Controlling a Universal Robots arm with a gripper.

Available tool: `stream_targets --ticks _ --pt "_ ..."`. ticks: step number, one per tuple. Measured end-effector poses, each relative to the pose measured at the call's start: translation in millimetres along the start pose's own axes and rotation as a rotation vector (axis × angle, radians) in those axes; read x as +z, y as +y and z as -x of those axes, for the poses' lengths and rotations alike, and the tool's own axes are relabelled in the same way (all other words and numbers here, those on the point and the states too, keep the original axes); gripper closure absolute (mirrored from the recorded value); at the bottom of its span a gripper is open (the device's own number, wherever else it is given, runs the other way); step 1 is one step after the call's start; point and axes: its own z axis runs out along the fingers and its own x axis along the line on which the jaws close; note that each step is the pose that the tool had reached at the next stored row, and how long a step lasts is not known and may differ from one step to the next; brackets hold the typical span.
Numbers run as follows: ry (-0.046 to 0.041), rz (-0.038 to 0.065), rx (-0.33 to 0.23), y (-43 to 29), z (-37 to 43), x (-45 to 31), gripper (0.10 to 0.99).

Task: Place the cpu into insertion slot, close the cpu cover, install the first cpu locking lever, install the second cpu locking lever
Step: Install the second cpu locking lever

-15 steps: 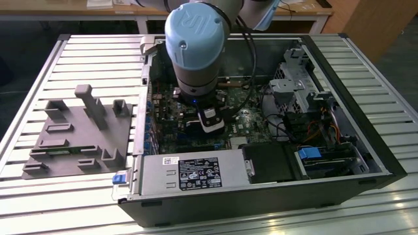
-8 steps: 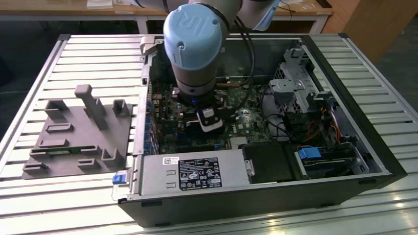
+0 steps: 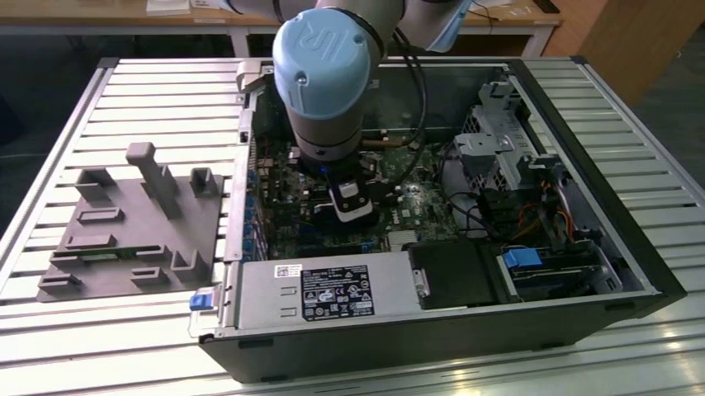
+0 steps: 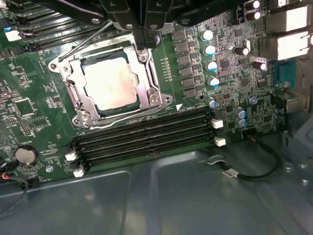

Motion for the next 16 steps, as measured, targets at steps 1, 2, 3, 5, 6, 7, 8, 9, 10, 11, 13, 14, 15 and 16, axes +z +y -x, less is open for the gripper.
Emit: stream_targets --ticks 1,2,3,5,6,7,8,9,10,11,13,14,15,16 --pt "0.0001 0.0 0.0 0.0 -0.1 0.0 0.984" --pt "0.0001 0.0 0.0 0.0 -0.1 0.0 0.984" --pt "0.0001 -0.001 0.0 0.2 -0.2 -0.4 0.984" --pt "-0.0004 -0.002 0.0 1.7 -0.3 -3.5 0.984" --pt "-0.0006 -0.003 0.0 2.9 -0.4 -6.3 0.984" --pt "-0.0007 -0.003 0.0 4.5 -0.5 -9.7 0.984" --pt "-0.0008 -0.003 0.0 6.0 -0.6 -13.2 0.984" --pt "-0.001 -0.004 0.0 7.6 -0.8 -16.8 0.984" --pt "-0.0014 -0.006 0.0 9.1 -0.9 -20.2 0.984" --pt "-0.0022 -0.009 -0.001 10.6 -1.0 -23.4 0.984" --pt "-0.0046 -0.018 -0.001 12.7 -1.2 -27.7 0.984" --pt "-0.0067 -0.026 -0.002 13.5 -1.2 -29.1 0.984" --pt "-0.0092 -0.036 -0.003 14.1 -1.3 -30.5 0.984" --pt "-0.0118 -0.046 -0.004 14.6 -1.3 -31.7 0.984"
